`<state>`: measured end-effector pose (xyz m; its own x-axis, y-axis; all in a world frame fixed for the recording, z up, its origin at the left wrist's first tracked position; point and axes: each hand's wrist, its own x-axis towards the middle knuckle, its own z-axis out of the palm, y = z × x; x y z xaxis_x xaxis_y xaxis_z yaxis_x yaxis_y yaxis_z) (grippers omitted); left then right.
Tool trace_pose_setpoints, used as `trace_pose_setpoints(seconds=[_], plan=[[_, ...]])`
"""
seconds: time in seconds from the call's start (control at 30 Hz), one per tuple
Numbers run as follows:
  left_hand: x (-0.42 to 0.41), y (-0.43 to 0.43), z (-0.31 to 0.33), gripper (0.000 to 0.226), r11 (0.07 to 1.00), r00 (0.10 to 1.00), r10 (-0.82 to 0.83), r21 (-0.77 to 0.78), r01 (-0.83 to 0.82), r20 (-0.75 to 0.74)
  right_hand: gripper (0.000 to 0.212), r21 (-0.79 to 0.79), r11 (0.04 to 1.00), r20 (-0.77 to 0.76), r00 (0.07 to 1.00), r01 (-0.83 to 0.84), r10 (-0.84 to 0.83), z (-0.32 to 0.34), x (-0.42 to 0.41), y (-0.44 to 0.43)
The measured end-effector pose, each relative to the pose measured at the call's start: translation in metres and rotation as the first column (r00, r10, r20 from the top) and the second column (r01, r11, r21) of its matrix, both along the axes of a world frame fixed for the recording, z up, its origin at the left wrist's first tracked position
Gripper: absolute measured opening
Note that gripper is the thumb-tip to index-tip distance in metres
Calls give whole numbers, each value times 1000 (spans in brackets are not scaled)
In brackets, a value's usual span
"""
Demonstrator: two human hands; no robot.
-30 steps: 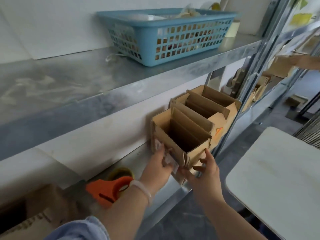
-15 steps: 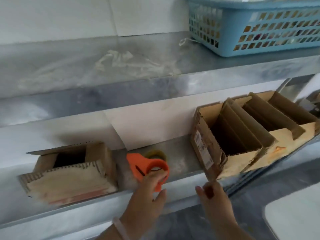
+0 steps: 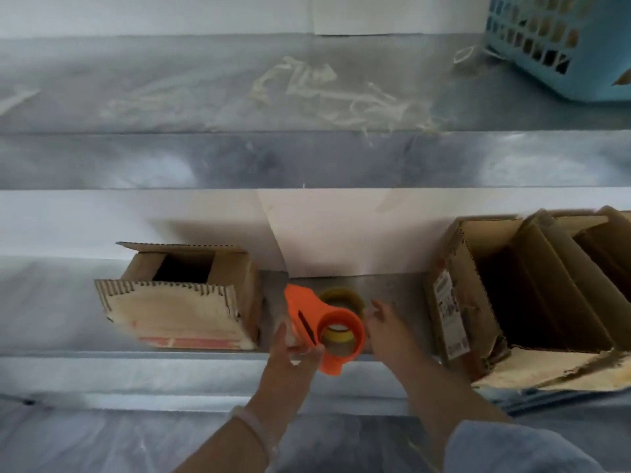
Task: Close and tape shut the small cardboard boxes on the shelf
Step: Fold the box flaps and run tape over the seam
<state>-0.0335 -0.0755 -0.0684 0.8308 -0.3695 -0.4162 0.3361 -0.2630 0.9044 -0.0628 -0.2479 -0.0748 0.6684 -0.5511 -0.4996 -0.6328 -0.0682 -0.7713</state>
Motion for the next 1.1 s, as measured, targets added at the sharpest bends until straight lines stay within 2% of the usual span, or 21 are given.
trace_pose_setpoints(seconds=[0.07, 0.13, 0.2, 0.27, 0.3, 0.47, 0.57, 0.63, 0.8, 1.1], plan=[[3, -6, -1, 53, 998, 996, 48, -23, -50, -81, 77, 44, 997, -1, 998, 67, -67, -46, 16, -21], [6, -12, -6, 69, 994, 982, 85, -49, -94, -170, 85, 59, 996, 15, 998, 59, -60, -95, 30, -41], [8, -15, -12, 52, 993, 981, 80, -73, -95, -178, 69, 122, 991, -6, 998, 61, -61, -63, 32, -33], [9, -15, -17, 43, 992, 985, 76, -86, -90, -158, 29, 186, 980, -59, 996, 69, -59, -19, 28, -18], [11, -15, -18, 44, 993, 986, 79, -81, -91, -148, 22, 232, 971, -84, 996, 59, -40, -12, 26, -15], [18, -18, -18, 50, 991, 985, 93, -77, -105, -142, 18, 229, 973, -138, 990, 20, 12, -8, 20, -14], [21, -23, -17, 54, 991, 985, 111, -54, -119, -134, 36, 266, 962, -130, 991, 63, -29, -4, 23, -12], [25, -26, -17, 55, 991, 986, 120, -41, -125, -118, 45, 243, 968, -123, 992, 62, -33, -1, 26, -10], [30, -30, -15, 60, 993, 988, 111, -28, -115, -109, 24, 99, 991, -106, 990, -86, 96, 1, 28, -11], [36, -24, -11, 59, 996, 994, 57, -60, -62, -89, 32, -63, 987, -72, 987, -147, 143, -7, 39, -16]])
